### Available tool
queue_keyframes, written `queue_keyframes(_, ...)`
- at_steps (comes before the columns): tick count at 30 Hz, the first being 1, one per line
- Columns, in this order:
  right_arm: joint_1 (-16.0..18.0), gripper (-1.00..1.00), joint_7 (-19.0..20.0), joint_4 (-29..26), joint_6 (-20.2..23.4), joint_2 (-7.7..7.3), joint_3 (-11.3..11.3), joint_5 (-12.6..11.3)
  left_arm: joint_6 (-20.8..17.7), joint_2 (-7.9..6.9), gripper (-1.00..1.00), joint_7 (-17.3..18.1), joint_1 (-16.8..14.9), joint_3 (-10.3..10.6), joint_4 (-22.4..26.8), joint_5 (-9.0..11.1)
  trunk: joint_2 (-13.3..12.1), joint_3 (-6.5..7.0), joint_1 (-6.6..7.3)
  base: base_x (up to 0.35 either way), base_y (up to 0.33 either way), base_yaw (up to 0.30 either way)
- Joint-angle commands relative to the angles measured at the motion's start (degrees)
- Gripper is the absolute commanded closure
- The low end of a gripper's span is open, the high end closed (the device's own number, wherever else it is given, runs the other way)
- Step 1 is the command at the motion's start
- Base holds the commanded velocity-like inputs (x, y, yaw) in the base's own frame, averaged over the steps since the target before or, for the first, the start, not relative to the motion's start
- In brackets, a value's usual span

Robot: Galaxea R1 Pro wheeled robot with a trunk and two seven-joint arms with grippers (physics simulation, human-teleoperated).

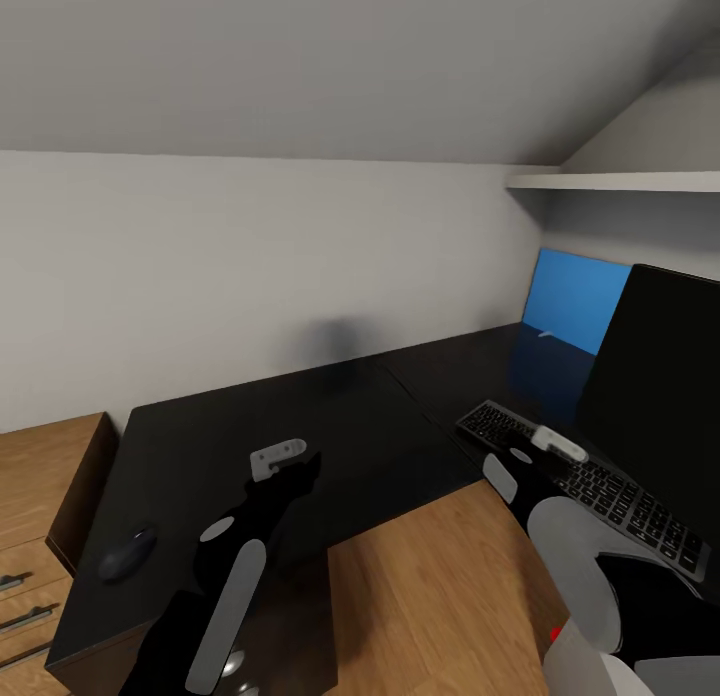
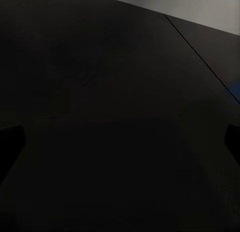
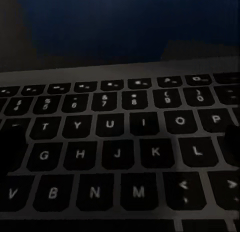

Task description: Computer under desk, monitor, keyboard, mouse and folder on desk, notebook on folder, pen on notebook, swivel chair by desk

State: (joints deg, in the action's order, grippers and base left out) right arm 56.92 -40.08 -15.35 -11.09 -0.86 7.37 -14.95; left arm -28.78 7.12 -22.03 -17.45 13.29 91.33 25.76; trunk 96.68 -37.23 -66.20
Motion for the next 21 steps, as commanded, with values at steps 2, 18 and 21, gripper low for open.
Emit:
queue_keyframes(2, 0.0, -1.00, -0.5, 0.0, -0.3, -0.06, -0.2, -0.6, -0.1, 0.00, -1.00, -0.5, 0.0, 0.1, 0.1, 0.6, 0.0, -0.06, 0.00, 0.000, 0.000, 0.000)
queue_keyframes(18, 0.0, -1.00, -1.4, 0.0, 0.1, -1.75, 3.9, -0.8, -0.1, 0.00, -1.00, -0.5, 0.0, 0.1, 0.1, 0.6, 0.0, -0.06, 0.00, 0.000, 0.000, 0.000)
queue_keyframes(21, 0.0, -1.00, -1.3, 0.0, 0.2, -1.97, 5.5, -0.8, -0.1, 0.00, -1.00, -0.5, 0.0, 0.1, 0.1, 0.6, 0.0, -0.06, 0.00, 0.000, 0.000, 0.000)
